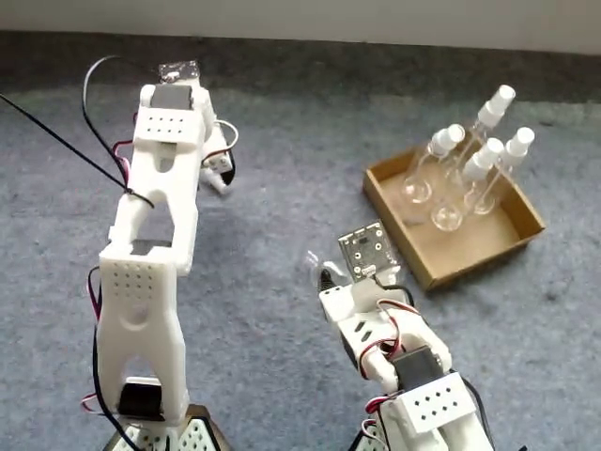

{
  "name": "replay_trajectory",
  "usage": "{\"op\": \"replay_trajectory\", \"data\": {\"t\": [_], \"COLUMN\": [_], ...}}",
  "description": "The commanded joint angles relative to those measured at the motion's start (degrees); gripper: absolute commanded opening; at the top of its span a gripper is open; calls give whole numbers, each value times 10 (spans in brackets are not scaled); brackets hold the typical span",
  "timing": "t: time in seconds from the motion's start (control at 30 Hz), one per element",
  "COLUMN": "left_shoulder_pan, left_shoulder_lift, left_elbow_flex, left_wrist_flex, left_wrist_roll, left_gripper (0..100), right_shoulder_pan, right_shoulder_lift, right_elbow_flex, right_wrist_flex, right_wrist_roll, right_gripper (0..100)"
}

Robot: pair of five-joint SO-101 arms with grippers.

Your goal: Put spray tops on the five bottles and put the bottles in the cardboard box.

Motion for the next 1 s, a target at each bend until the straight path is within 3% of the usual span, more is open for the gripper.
{"op": "replay_trajectory", "data": {"t": [0.0, 0.43, 0.6, 0.77, 0.97], "left_shoulder_pan": [16, 13, 12, 11, 9], "left_shoulder_lift": [51, 225, 251, 254, 252], "left_elbow_flex": [-116, -305, -329, -328, -328], "left_wrist_flex": [10, 15, 15, 17, 54], "left_wrist_roll": [35, 67, 67, 66, 63], "left_gripper": [144, 136, 133, 0, 24], "right_shoulder_pan": [6, 6, 6, 6, 6], "right_shoulder_lift": [-6, -6, -6, -6, -6], "right_elbow_flex": [-5, -5, -5, -5, -5], "right_wrist_flex": [-17, -17, -17, -17, -17], "right_wrist_roll": [-2, -1, -1, -1, -1], "right_gripper": [109, 109, 109, 109, 109]}}
